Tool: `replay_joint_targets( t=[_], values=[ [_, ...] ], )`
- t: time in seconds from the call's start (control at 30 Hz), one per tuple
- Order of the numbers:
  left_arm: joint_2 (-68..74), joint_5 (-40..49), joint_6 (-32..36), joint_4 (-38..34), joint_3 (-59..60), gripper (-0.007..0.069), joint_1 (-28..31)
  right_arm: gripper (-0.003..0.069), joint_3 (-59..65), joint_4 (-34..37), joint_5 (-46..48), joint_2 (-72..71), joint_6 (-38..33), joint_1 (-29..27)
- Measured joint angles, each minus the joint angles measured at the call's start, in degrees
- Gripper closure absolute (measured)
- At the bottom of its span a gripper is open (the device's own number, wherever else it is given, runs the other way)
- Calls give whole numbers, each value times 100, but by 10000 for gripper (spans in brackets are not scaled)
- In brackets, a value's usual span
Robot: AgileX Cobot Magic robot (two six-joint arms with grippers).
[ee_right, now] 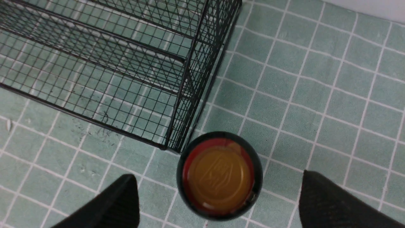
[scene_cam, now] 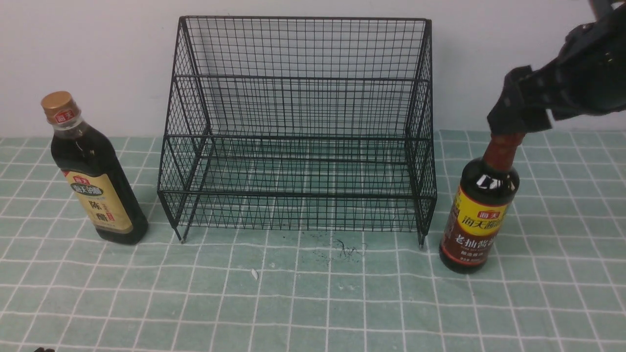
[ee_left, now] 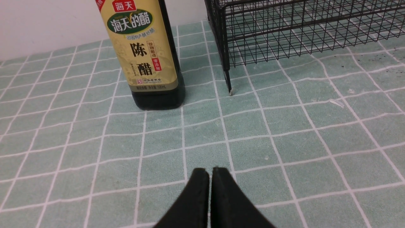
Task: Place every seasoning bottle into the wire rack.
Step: Use the right arm to grab the condiment bottle closest to it, then use the right arm to put the condiment bottle back on the shelf
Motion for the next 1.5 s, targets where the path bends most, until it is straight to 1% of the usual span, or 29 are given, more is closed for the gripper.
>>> replay_joint_targets(
  t=[0.13,0.2,0.27,0.3,0.33,0.37,0.4,0.43,0.5,0.67,0.83,0.9,1.0,1.13,1.3,1.33,1.37,1.5],
  values=[
    [0,0,0,0,0,631,0,35,0,-55,-95,365,23,0],
    [0,0,0,0,0,631,0,67,0,-113,-88,517,28,0],
    [0,0,0,0,0,631,0,135,0,-132,-71,613,28,0],
    [0,0,0,0,0,631,0,144,0,-132,-71,619,28,0],
    [0,0,0,0,0,631,0,235,0,-132,-65,646,28,0],
    [0,0,0,0,0,631,0,291,0,-132,-65,646,22,0],
    [0,0,0,0,0,631,0,385,-2,-119,-48,646,-7,0],
    [0,0,0,0,0,631,0,392,-7,-124,-25,646,-26,0],
    [0,0,0,0,0,631,0,382,-14,-113,32,640,-139,0],
    [0,0,0,0,0,631,0,382,5,-108,329,460,-230,0],
    [0,0,0,0,0,631,0,382,-93,-133,715,-104,-302,0],
    [0,0,0,0,0,631,0,382,-493,-74,1052,-414,-432,0],
    [0,0,0,0,0,631,0,382,-992,98,1249,-515,-594,0],
    [0,0,0,0,0,631,0,382,-1879,607,1334,-410,-888,0],
    [0,0,0,0,0,631,0,382,-2924,1037,1293,129,-954,0],
    [0,0,0,0,0,631,0,382,-2965,1050,1296,160,-960,0],
    [0,0,0,0,0,631,0,382,-3302,1142,1190,438,-1025,0],
    [0,0,0,0,0,631,0,382,-3804,1306,816,1044,-1223,0]
  ],
)
